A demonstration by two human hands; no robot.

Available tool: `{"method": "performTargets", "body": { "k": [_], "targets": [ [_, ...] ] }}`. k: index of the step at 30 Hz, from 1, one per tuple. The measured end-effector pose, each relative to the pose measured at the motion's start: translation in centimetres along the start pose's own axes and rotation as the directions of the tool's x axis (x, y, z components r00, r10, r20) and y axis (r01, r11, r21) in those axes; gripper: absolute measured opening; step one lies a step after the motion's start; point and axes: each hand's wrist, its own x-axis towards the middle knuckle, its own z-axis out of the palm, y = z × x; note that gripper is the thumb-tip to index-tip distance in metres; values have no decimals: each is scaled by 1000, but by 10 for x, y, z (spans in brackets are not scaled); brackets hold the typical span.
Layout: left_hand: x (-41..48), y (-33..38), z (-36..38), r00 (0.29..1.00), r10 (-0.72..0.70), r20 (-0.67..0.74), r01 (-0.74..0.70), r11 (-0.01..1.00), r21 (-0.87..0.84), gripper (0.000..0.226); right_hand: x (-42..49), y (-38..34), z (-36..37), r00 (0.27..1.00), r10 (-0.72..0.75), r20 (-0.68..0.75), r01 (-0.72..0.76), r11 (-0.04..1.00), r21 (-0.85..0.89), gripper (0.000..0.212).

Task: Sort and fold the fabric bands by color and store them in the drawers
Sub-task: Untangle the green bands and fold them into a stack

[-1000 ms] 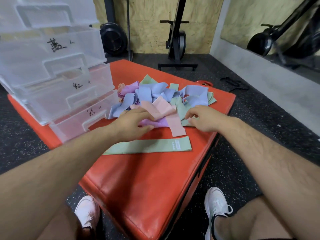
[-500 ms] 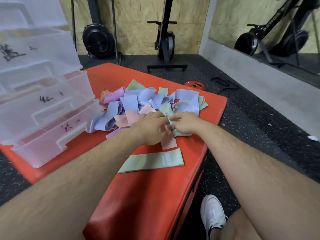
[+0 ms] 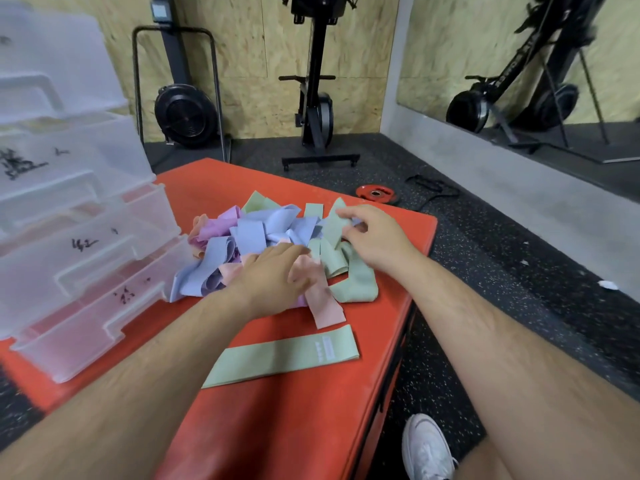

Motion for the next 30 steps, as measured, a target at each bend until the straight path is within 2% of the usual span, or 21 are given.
{"method": "performTargets", "body": {
  "k": [4,6,8,11,14,18,22,26,30],
  "targets": [
    [2,4,-11,995,-64,-81,46,979,-200,60,-2,-25,-9,998,-31,-55,42,978,205,45],
    [0,8,-18,980,-80,-183,8,930,-366,66,-6,-35,-7,996,-68,-53,79,968,239,46],
    [-3,12,-27,959,-81,-272,-69,862,-502,68,-10,-44,-4,994,-98,-51,108,964,242,39],
    [-6,11,-38,900,-30,-434,-189,873,-451,44,-14,-52,3,986,-166,25,156,964,214,19],
    [-10,9,-46,839,-5,-544,-231,902,-364,13,-13,-49,17,973,-212,93,203,974,101,14],
    [-20,12,-53,872,-66,-485,-141,915,-378,25,-9,-46,31,983,-160,90,161,987,-2,17],
    [-31,7,-63,904,-174,-391,-67,845,-530,12,-13,-54,40,967,-167,190,159,986,57,26],
    [-39,-2,-69,928,-217,-302,10,826,-564,17,-16,-59,49,944,-231,235,231,973,29,19],
    [-45,-15,-74,915,-298,-272,82,797,-598,20,-16,-60,51,920,-221,324,219,975,42,12]
  ]
}}
